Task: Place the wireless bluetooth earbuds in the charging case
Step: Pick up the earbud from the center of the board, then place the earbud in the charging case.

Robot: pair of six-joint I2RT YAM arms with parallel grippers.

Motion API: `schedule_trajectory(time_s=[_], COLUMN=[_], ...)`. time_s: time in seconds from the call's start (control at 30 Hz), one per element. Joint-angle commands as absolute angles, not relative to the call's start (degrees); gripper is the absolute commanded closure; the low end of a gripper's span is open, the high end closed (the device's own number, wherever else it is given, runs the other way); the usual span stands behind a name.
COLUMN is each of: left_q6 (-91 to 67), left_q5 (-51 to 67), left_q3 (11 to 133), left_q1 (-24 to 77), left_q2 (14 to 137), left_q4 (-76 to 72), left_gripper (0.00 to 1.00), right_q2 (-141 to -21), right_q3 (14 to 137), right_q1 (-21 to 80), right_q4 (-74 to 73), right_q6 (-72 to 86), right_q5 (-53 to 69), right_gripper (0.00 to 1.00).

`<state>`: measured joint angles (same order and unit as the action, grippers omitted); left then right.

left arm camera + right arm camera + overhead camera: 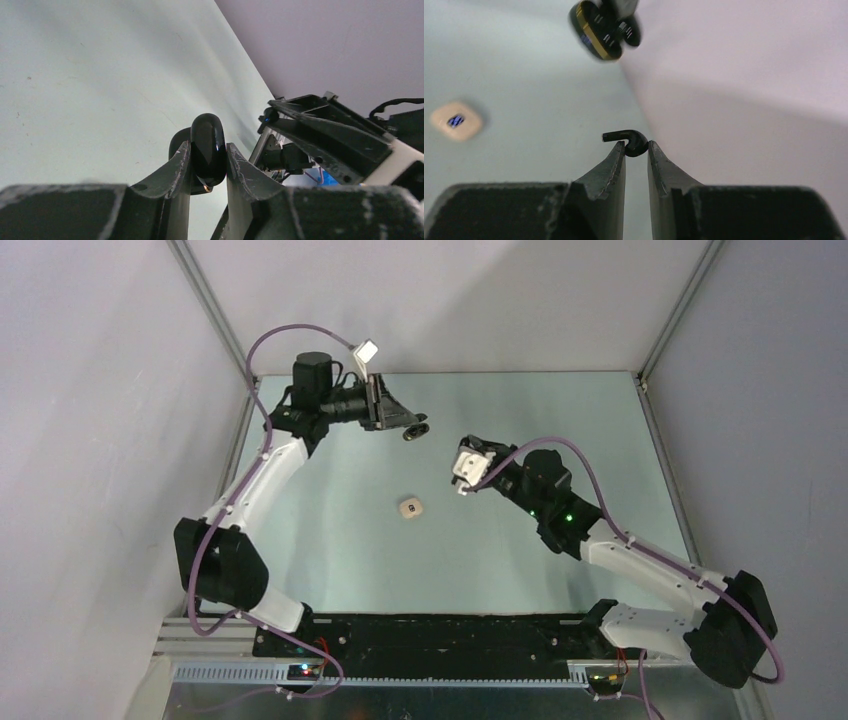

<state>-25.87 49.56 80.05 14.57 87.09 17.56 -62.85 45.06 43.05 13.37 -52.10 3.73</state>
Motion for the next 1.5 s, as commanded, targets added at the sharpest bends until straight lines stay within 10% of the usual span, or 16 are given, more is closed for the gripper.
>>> schedule_trajectory(time_s=[0.0, 1.47], left_q6=[-24.5, -48.5], left_q5=[48.9, 71.0], left_q3=[80.1, 79.1], left_q1=[15.3, 15.0], left_q2=[86.2, 96.4], left_q4=[12.5, -3.3], left_gripper=[1.0, 1.0], right_q2=[-66.1, -73.8], right_q3=[51.7, 60.4], right_q1=[46.3, 47.7], right_q4=[23.8, 12.4], right_q6=[-49.4, -54.9], right_q5=[-6.8, -3.1], right_gripper=[1.0, 1.0])
